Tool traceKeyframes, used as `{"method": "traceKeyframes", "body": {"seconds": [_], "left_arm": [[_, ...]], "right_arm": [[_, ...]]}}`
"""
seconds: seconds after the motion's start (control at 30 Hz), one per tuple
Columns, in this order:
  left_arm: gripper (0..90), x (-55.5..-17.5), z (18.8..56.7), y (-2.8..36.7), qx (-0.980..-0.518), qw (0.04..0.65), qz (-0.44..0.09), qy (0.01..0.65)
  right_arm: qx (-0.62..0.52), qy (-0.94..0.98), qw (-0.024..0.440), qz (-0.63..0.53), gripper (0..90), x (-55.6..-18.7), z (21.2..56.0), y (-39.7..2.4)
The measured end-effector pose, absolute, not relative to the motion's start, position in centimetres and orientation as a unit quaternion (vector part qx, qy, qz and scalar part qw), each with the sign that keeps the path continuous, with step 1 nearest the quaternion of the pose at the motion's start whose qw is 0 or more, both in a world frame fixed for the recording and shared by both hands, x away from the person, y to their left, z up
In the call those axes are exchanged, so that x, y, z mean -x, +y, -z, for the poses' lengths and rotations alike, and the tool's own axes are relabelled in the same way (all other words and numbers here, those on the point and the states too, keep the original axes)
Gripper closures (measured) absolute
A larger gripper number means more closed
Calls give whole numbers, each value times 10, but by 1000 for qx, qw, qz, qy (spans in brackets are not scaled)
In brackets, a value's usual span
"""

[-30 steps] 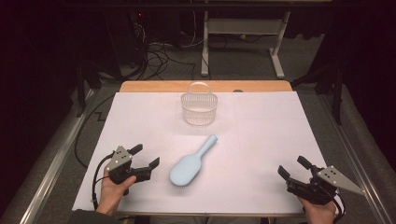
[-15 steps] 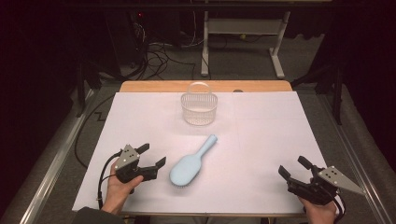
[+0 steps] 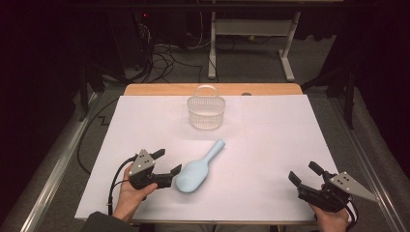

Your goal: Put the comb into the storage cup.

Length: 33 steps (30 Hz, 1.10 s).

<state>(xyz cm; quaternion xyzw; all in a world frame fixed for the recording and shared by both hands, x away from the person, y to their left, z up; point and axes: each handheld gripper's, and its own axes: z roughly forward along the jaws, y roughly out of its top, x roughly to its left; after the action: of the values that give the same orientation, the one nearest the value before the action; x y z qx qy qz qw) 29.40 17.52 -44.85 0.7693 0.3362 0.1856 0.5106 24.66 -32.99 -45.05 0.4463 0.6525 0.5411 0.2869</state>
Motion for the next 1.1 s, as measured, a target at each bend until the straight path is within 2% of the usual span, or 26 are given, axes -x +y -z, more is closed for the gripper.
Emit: {"method": "traceKeyframes", "body": {"seconds": [1.1], "left_arm": [[245,-300,436,130,-796,514,-145,284]], "right_arm": [[-443,655,287,-541,167,-246,450,-329]]}}
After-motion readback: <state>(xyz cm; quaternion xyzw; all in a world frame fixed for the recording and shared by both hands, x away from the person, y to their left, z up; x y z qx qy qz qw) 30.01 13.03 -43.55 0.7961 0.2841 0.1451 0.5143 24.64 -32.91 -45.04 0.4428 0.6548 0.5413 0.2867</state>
